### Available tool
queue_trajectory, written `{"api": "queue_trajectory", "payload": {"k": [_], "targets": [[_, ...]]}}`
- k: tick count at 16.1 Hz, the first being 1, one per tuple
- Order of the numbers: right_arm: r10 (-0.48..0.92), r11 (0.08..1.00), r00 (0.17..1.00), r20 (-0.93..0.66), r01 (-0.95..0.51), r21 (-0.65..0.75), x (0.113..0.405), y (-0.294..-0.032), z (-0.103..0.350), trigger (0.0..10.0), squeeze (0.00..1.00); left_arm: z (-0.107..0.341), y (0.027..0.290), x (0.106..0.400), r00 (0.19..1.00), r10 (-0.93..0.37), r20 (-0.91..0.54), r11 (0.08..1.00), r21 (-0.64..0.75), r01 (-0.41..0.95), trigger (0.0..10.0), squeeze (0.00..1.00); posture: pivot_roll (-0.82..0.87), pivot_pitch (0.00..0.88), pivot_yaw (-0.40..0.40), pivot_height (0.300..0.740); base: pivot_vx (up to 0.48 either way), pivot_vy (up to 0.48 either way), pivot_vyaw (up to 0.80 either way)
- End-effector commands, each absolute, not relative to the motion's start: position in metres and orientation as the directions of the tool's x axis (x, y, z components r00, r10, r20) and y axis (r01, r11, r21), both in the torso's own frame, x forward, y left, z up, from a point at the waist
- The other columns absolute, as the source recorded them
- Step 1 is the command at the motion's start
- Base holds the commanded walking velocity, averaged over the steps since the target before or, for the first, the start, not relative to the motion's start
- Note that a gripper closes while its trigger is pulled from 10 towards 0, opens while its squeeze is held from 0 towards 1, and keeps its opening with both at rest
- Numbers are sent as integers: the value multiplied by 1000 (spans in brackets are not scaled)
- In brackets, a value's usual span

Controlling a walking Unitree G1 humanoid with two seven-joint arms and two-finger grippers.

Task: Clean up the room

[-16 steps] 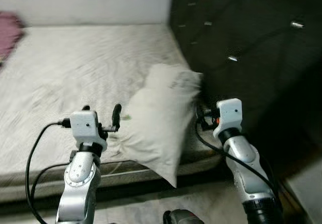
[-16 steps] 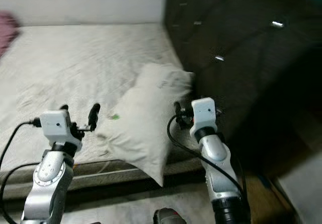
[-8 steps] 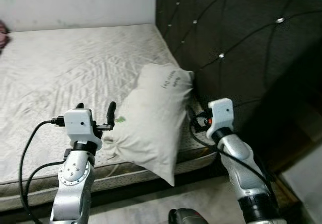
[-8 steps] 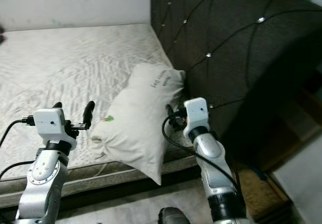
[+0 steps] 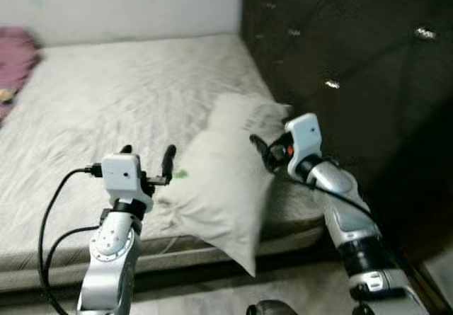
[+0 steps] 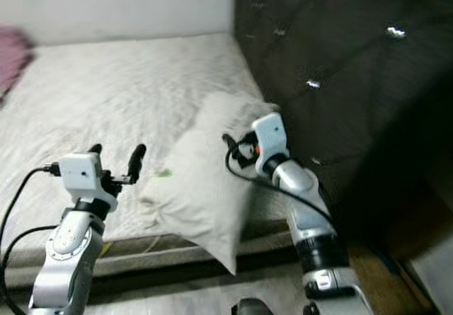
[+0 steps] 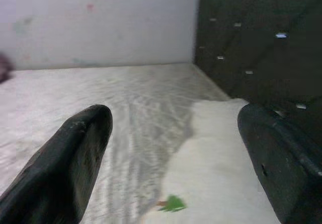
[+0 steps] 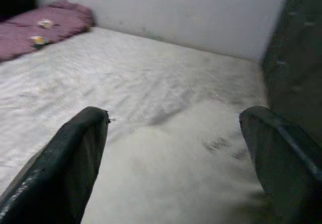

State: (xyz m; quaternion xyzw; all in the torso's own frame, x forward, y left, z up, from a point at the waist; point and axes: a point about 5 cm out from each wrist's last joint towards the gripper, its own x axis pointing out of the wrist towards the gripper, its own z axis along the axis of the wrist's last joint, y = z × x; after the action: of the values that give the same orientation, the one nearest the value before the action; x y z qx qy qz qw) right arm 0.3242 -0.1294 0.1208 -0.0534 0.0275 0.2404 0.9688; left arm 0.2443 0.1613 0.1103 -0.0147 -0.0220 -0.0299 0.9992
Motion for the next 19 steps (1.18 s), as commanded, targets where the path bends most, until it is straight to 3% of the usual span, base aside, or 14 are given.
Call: {"api": "queue_trajectory", "payload": {"k": [1, 4, 7, 9, 10, 12, 15, 17, 18, 19], "targets": [[464, 880, 883, -70, -469, -80, 323, -129, 124, 10000, 0, 111, 163, 244, 997, -63, 43, 998, -21, 64, 10000, 0, -53, 0, 37, 740, 322, 0, 0], [318, 947, 945, -74, -320, -15, 309, -143, 112, 10000, 0, 111, 165, 243, 998, -53, 45, 998, -17, 54, 10000, 0, -50, 0, 18, 740, 315, 0, 0], [145, 987, 982, -117, -151, -46, 291, -156, 97, 10000, 0, 110, 168, 241, 998, -47, 44, 999, -10, 48, 10000, 0, -57, 0, 16, 740, 308, 0, 0], [152, 985, 987, -61, -156, -72, 288, -158, 102, 10000, 0, 108, 167, 240, 998, -46, 34, 999, -10, 47, 10000, 0, -59, 0, 13, 740, 354, 0, 0], [79, 991, 997, -14, -80, -107, 289, -166, 107, 10000, 0, 108, 166, 241, 998, -47, 36, 999, -11, 48, 10000, 0, -60, 0, 10, 740, 322, 0, 0], [130, 987, 991, -43, -133, -85, 289, -168, 110, 10000, 0, 109, 164, 241, 998, -51, 41, 999, -17, 52, 10000, 0, -56, 0, 7, 740, 339, 0, 0], [1, 996, 998, -63, -7, -89, 282, -183, 102, 10000, 0, 109, 166, 240, 998, -49, 47, 999, -16, 50, 10000, 0, -52, 0, 7, 740, 375, 0, 0], [26, 981, 997, -66, -38, -188, 281, -176, 99, 10000, 0, 108, 166, 241, 998, -46, 39, 999, -10, 46, 10000, 0, -56, 0, 9, 740, 366, 0, 0], [47, 993, 995, -89, -56, -104, 279, -170, 98, 10000, 0, 108, 166, 242, 998, -41, 37, 999, -11, 42, 10000, 0, -58, 0, 9, 740, 0, 0, 0], [9, 990, 996, -85, -21, -136, 280, -172, 99, 10000, 0, 108, 166, 243, 999, -20, 43, 1000, -5, 20, 10000, 0, -59, 0, 9, 740, 0, 0, 0]]}}
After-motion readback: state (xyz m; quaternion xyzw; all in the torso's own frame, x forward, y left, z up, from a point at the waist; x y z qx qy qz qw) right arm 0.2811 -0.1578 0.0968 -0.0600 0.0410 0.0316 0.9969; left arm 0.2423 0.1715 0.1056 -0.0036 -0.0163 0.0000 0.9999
